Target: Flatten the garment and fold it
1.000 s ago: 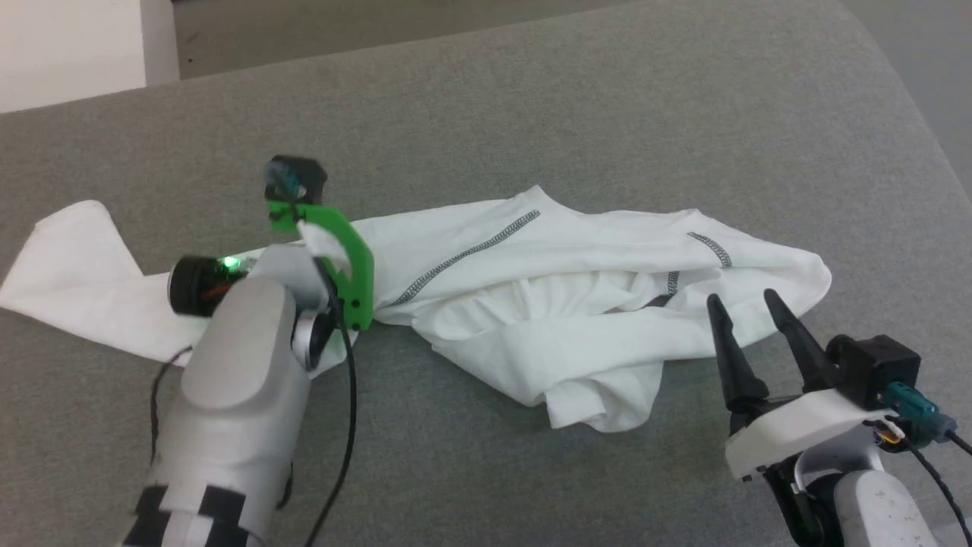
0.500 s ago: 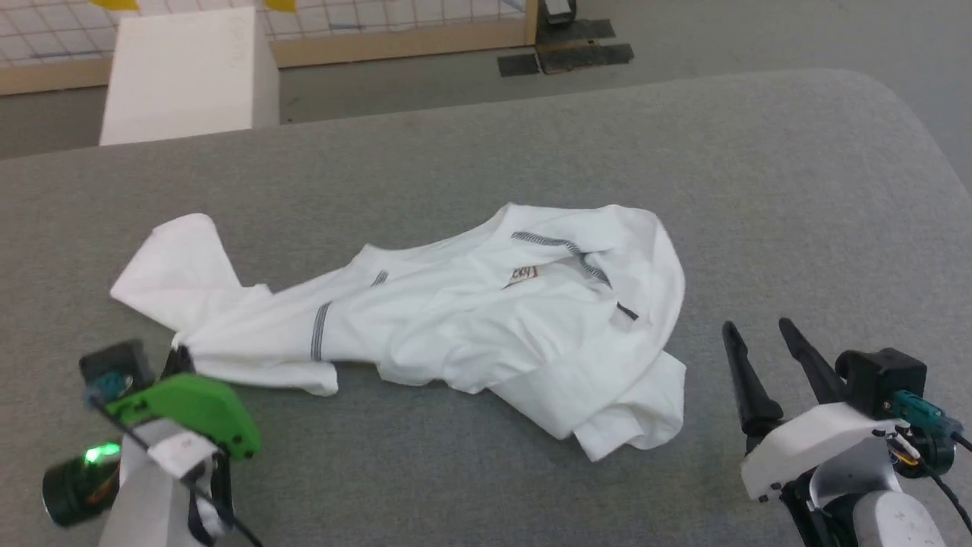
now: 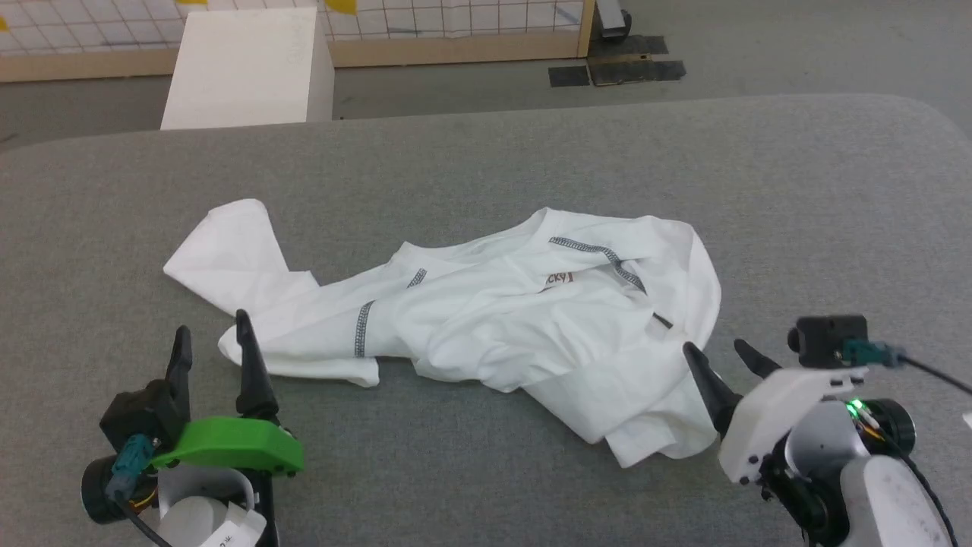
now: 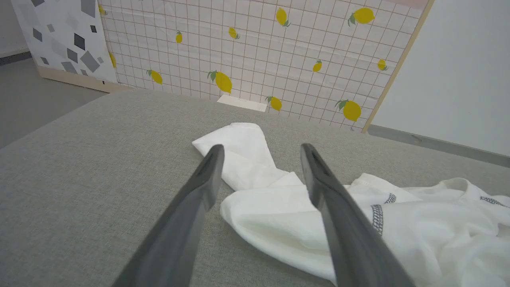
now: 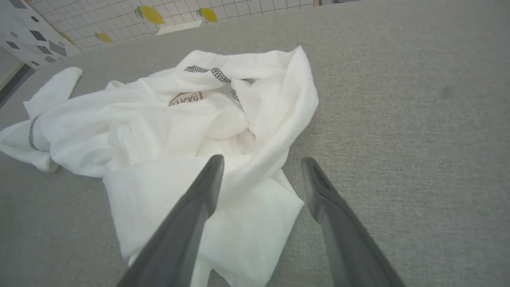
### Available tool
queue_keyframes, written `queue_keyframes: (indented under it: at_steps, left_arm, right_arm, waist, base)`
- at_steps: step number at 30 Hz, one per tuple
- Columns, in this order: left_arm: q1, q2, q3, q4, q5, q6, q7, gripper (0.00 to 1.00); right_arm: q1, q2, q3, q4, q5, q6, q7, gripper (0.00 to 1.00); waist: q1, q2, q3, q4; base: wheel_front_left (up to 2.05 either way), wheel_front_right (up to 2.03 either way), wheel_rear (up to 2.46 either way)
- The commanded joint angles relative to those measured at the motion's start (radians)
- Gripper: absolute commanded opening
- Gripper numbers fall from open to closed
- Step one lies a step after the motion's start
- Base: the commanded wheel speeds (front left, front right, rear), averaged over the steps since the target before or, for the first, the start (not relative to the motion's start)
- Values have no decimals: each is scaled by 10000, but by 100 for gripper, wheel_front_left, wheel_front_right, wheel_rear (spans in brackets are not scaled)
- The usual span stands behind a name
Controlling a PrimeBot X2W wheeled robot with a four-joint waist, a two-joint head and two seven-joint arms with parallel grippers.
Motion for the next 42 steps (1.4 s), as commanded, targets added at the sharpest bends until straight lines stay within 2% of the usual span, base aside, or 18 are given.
queue_keyframes:
  at_steps: [1,5,6,7,8,9,15,19,22,26,29,33,36,39,42]
  left_arm:
    - [-53,-72,-47,-103,169,-107,-86,100]
    - [-206,-263,-112,-462,490,-137,-112,100]
    - [-217,-299,-120,-519,549,-152,-113,100]
    - [-218,-341,-123,-560,604,-174,-114,100]
    - [-213,-370,-120,-574,645,-190,-114,100]
    - [-209,-403,-101,-564,674,-209,-115,100]
    - [-124,-538,61,-468,735,-313,-116,100]
    - [-43,-589,179,-392,753,-347,-117,100]
    - [23,-624,192,-364,756,-366,-117,100]
    - [59,-659,112,-304,731,-397,-117,100]
    - [1,-674,64,-239,708,-425,-117,100]
    - [-92,-688,33,-190,686,-468,-118,100]
    - [-181,-695,-17,-174,678,-501,-118,100]
    - [-305,-699,-70,-142,673,-534,-118,100]
    - [-418,-702,-120,-104,692,-568,-118,100]
  right_arm:
    - [-370,5,22,193,69,-13,374,100]
    - [-941,5,115,767,120,-13,1390,100]
    - [-1045,5,200,874,160,-13,1593,92]
    - [-1168,5,267,952,169,-13,1743,42]
    - [-1254,5,304,976,164,-13,1792,11]
    - [-1327,5,306,988,166,-13,1810,0]
    - [-1238,5,74,-231,-16,-13,1397,0]
    - [-1007,5,-352,-1910,-434,-13,1577,0]
    - [-906,-48,-753,-3345,-1059,-13,2108,0]
    - [-960,-588,-1325,-4826,-1652,-13,3020,0]
    - [-1120,-1206,-1847,-5369,-1998,-13,3552,0]
    - [-1341,-2156,-2305,-5095,-2233,-13,4095,0]
    - [-1271,-2886,-2287,-4036,-2334,-13,4358,0]
    - [-1147,-3198,-2220,-2480,-2231,-13,4409,0]
    - [-1129,-3058,-2306,-1124,-2172,-13,4130,0]
  waist:
    - [0,0,201,174]
    - [0,0,447,354]
    - [0,0,494,390]
    - [0,0,531,417]
    - [0,0,547,438]
    - [0,0,556,459]
    - [0,0,334,430]
    - [0,0,57,292]
    - [0,0,-122,176]
    - [0,0,-249,127]
    - [0,0,-259,162]
    - [0,0,-171,251]
    - [0,0,5,364]
    - [0,0,244,504]
    - [0,0,465,616]
  base:
    - [0,0,0]
    - [0,0,0]
    - [0,0,0]
    - [0,0,0]
    - [0,0,0]
    - [0,0,0]
    - [0,0,0]
    - [0,0,0]
    - [0,0,0]
    - [0,0,0]
    - [0,0,0]
    - [0,0,0]
    - [0,0,0]
    - [0,0,0]
    - [0,0,0]
